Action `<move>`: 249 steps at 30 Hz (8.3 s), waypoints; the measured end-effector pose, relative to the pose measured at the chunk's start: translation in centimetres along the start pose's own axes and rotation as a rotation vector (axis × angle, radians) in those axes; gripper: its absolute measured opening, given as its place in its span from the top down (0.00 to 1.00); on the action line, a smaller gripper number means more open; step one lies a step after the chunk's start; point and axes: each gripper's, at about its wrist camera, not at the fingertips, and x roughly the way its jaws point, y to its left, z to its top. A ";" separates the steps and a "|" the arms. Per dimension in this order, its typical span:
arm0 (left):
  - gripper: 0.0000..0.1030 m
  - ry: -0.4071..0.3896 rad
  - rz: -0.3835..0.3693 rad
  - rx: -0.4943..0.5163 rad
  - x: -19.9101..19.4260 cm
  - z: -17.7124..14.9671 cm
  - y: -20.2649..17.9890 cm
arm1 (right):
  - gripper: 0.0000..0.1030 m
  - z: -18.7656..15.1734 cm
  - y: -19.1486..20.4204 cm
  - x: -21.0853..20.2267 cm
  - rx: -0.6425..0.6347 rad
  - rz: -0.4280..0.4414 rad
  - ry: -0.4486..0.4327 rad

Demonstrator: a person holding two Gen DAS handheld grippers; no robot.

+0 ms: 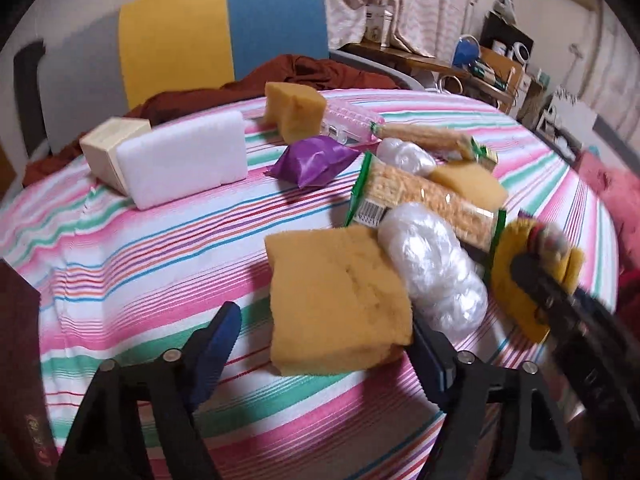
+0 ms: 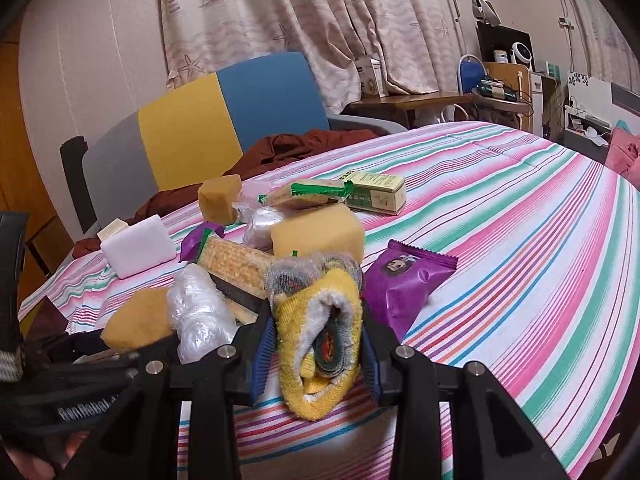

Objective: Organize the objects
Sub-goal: 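Grasp the yellow sock bundle with the right tool while the left tool grasps a yellow sponge, then carry the sponge into the gold tray and release it with the left tool, then lower the sock bundle into the gold tray and open the right tool, then grasp the purple snack packet with the right tool, then grasp the clear plastic bag bundle with the left tool, then place the plastic bundle in the tray with the left tool while the right tool drops the purple packet in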

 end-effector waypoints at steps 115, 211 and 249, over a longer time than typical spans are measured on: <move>0.00 -0.236 0.369 -0.790 -26.2 -18.1 23.9 | 0.48 -4.6 23.7 -9.6 -0.329 0.604 0.202; 0.65 -0.111 -0.141 -0.218 -3.4 -4.2 0.5 | 0.61 2.6 -2.4 2.0 0.117 -0.113 -0.027; 0.65 -0.300 -0.012 -0.509 -20.1 -10.7 16.6 | 0.61 -1.3 11.4 -4.2 -0.281 0.159 -0.019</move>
